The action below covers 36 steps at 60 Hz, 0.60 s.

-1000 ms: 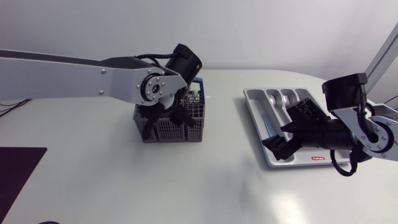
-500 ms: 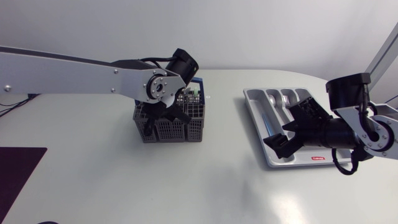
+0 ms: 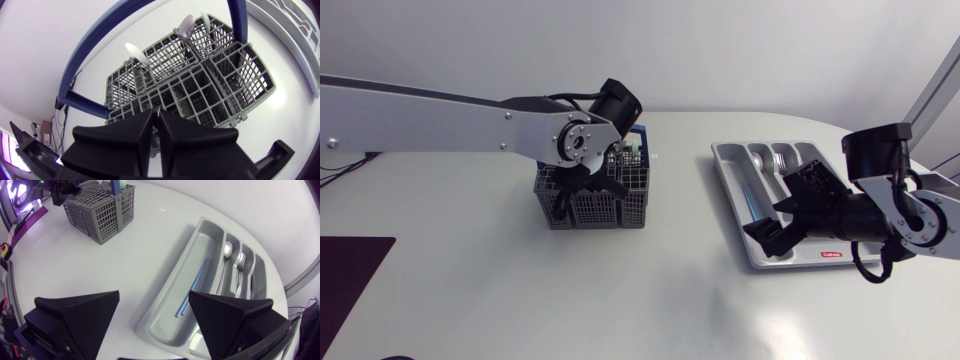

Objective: Unload the cutlery basket into the drawer organizer.

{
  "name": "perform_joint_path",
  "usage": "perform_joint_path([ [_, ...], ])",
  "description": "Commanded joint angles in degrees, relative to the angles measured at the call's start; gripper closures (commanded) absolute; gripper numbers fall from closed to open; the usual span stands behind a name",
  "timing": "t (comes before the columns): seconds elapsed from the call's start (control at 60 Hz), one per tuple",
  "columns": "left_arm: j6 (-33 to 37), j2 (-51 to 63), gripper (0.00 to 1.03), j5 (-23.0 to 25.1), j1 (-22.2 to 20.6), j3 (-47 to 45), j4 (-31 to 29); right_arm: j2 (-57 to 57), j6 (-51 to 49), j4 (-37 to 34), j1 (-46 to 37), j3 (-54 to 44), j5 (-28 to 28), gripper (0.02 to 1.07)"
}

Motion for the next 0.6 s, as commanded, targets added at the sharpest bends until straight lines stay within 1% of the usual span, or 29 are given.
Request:
perform_joint_path([
  [0.0, -0.77, 1.54, 1.00, -1.00, -0.45, 0.31, 0.54, 0.89, -1.03, 0.83, -0.31, -1.76, -0.26, 0.07],
  [0.283, -0.24, 0.22, 1.00, -1.35, -0.89, -0.13, 0.45, 0.89, -1.21, 0.83, -0.84, -1.84, -0.26, 0.07],
  [0.45, -0.06, -2.42, 1.00, -1.35, -1.94, -0.65, 0.54, 0.80, -1.21, 0.83, -0.84, -1.93, -0.35, 0.07],
  [0.583, 0.46, -3.82, 1.00, -2.32, -2.91, -1.36, 0.89, 0.80, -1.30, 0.83, -0.84, -1.93, -0.44, 0.07],
])
